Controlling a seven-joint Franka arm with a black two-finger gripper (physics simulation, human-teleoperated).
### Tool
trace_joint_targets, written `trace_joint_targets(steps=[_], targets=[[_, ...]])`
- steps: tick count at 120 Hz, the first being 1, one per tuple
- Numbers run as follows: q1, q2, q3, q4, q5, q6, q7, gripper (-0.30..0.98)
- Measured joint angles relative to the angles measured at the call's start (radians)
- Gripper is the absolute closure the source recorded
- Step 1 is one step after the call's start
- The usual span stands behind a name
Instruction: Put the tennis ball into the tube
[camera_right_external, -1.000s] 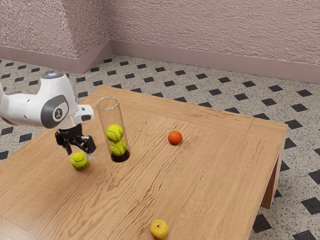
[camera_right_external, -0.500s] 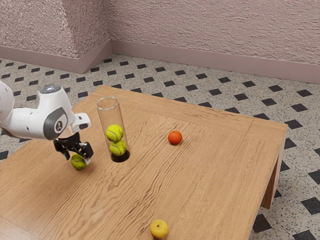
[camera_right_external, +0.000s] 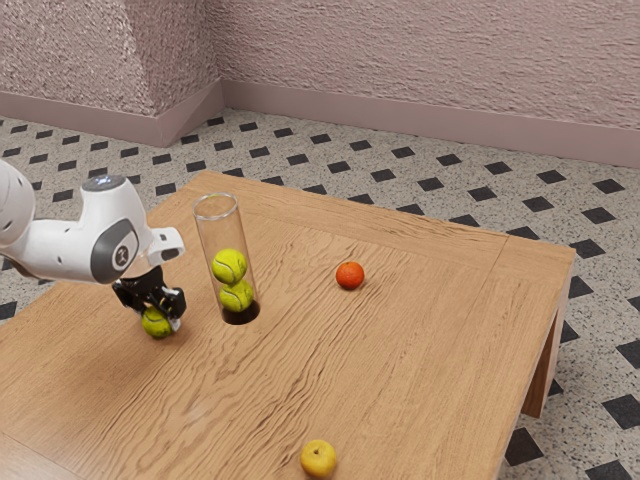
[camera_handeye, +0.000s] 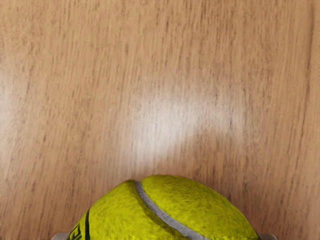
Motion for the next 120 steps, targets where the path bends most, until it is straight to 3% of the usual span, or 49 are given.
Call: trace_joint_targets(steps=[19,46,56,69,101,120], targets=[[-0.002,-0.047,0.000,-0.004,0.008,-0.030,-0.019,0.48],[0.004,-0.309,-0.022,-0.001,-0.001,-0.195,-0.058,0.43],[0.026,-0.349,-0.064,0.087,-0.009,-0.288,-0.078,0.42],[0.001,-0.344,-0.115,0.234,-0.011,-0.397,-0.102,0.40],[-0.080,-0.224,-0.165,0.414,0.022,-0.524,-0.151,0.38],[-0.018,-0.178,-0.159,0.459,0.032,-0.519,-0.176,0.35]])
